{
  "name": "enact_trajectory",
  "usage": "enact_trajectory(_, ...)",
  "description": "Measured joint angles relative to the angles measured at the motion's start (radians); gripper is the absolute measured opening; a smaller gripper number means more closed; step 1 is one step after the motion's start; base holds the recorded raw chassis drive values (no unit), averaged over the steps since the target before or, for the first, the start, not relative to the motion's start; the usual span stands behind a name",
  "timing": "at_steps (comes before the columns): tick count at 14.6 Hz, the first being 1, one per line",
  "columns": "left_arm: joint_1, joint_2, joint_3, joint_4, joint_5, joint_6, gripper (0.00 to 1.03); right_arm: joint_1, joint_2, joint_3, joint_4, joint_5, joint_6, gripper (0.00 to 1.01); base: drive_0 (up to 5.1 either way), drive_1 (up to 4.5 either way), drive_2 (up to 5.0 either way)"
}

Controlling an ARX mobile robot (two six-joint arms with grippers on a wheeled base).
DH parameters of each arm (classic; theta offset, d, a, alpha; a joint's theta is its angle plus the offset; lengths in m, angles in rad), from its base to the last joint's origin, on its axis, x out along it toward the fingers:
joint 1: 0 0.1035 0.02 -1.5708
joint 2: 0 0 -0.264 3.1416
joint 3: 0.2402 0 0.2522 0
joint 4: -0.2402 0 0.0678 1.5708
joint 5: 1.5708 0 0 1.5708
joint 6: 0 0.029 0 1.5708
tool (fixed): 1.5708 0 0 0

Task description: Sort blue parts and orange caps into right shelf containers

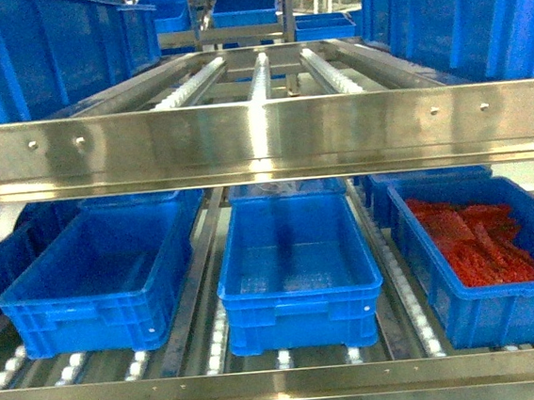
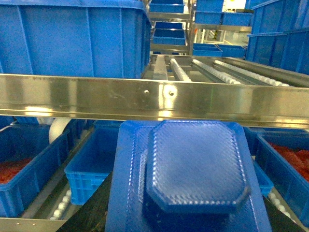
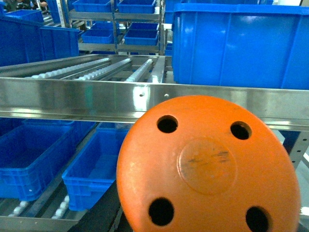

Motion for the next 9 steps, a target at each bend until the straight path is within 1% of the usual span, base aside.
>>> enact_trajectory(9,0.000,0.000,0.000,-0.001,0.000,0.000,0.43,0.000,0.000,0.000,-0.001,0.000,0.000,0.45,-5.1,2.36,2.4)
